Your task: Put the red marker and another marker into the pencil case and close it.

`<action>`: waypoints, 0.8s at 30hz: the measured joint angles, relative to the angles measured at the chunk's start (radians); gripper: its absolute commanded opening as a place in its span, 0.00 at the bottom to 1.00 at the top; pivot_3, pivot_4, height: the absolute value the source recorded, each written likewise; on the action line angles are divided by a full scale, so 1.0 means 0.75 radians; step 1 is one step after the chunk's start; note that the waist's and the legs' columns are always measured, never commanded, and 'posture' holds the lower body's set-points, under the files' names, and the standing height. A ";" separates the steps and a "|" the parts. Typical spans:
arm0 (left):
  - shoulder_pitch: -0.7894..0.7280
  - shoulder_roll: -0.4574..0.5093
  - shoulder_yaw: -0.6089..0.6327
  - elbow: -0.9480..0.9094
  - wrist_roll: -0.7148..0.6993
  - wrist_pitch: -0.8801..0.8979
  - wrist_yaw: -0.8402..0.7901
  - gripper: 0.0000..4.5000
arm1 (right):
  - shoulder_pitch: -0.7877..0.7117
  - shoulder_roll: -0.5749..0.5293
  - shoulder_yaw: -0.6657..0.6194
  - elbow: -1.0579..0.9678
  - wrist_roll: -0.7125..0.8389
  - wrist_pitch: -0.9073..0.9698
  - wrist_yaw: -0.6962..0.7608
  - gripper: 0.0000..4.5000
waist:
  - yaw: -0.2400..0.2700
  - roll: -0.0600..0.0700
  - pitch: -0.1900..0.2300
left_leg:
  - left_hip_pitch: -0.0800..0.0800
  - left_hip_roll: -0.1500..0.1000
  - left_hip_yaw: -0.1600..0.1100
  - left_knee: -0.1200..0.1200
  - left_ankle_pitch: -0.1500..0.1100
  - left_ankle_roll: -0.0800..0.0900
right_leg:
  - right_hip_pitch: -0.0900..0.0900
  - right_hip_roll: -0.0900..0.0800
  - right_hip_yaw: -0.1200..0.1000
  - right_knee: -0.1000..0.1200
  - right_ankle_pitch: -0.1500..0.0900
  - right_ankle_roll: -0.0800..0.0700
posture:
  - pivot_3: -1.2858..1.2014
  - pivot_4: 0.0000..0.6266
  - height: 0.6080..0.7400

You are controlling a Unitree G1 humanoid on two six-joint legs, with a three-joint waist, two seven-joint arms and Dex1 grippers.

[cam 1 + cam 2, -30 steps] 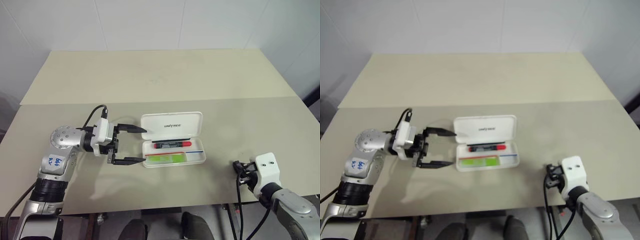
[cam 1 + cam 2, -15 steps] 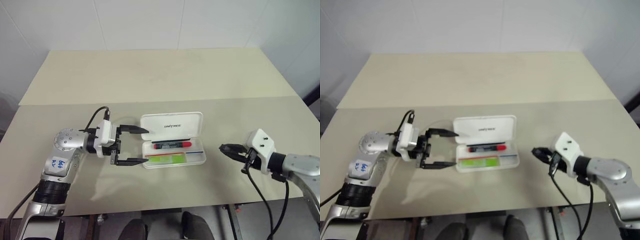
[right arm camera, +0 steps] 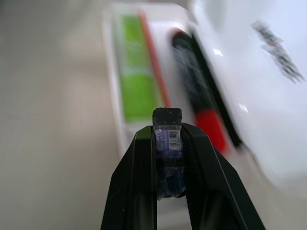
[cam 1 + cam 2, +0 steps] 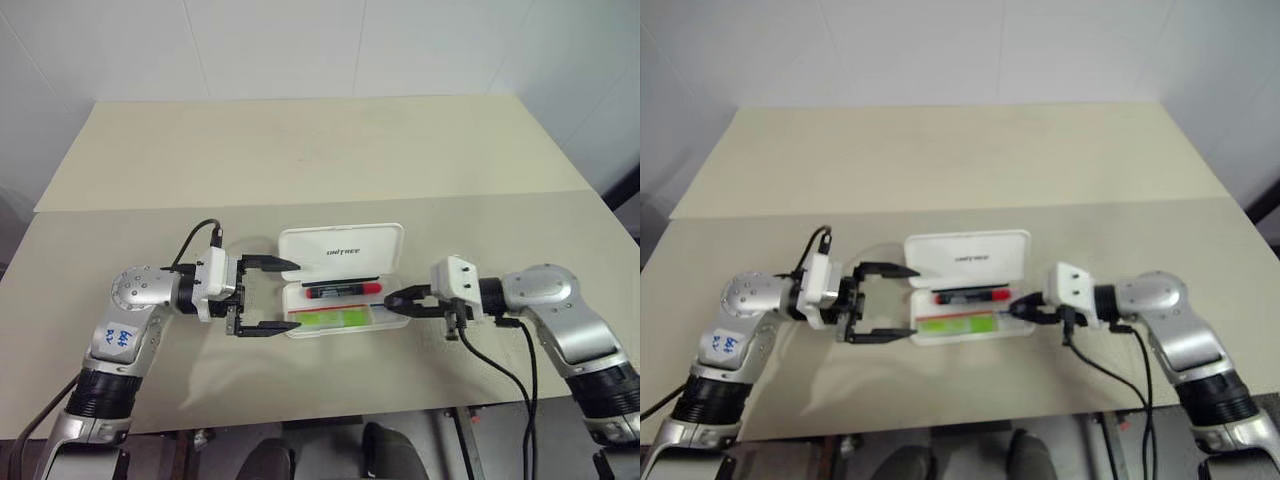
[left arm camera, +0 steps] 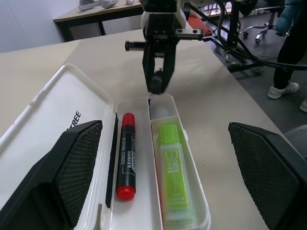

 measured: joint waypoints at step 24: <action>0.031 0.020 0.006 -0.021 0.000 -0.006 0.028 1.00 | -0.138 0.029 0.052 0.292 -0.089 -0.135 0.084 0.32 | -0.022 0.000 0.000 | 0.000 0.000 0.001 0.001 0.000 0.000 | 0.000 -0.001 0.000 0.000 0.000 0.000 | 0.52 0.24 1.00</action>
